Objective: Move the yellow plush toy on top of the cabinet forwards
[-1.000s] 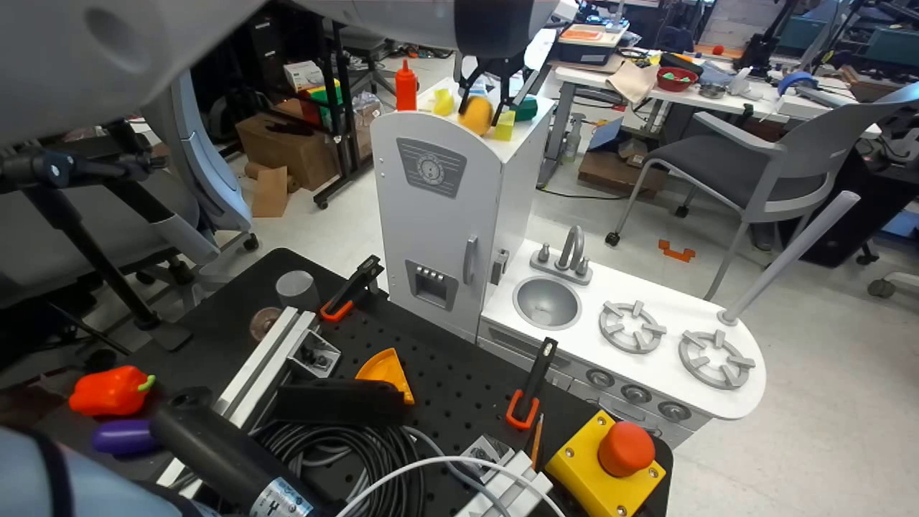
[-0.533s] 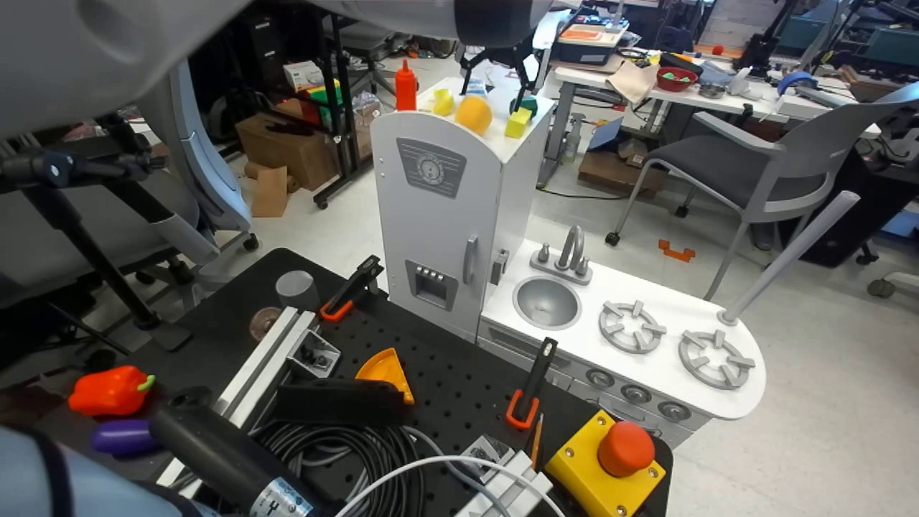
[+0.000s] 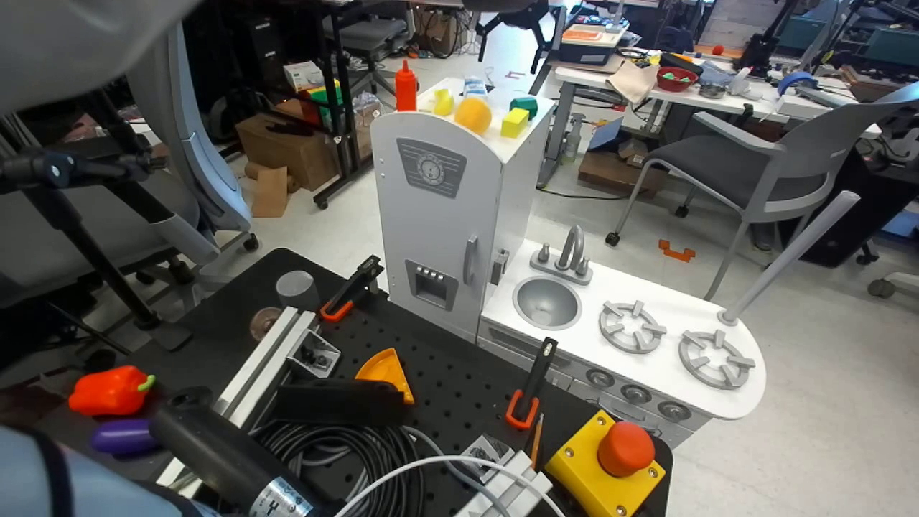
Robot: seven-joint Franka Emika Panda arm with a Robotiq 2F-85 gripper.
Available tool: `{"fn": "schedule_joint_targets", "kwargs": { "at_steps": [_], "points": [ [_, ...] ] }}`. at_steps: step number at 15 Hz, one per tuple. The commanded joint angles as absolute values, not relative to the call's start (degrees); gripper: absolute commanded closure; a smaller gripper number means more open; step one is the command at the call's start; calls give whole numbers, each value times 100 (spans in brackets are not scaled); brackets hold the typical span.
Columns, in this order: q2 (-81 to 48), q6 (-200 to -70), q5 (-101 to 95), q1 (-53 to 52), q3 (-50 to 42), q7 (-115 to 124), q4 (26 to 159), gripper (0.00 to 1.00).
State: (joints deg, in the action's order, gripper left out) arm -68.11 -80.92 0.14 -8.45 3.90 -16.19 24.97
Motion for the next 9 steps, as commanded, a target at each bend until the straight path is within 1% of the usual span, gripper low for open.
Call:
{"fn": "schedule_joint_targets", "kwargs": {
  "at_steps": [1, 3, 9],
  "points": [
    [-6599, -8550, -95, -851, 333, -1732, 2494, 0],
    [-6505, -8709, -63, -805, 325, -1642, 2478, 0],
    [-6429, -8644, 0, -750, 357, -1609, 2551, 0]
  ]
}}
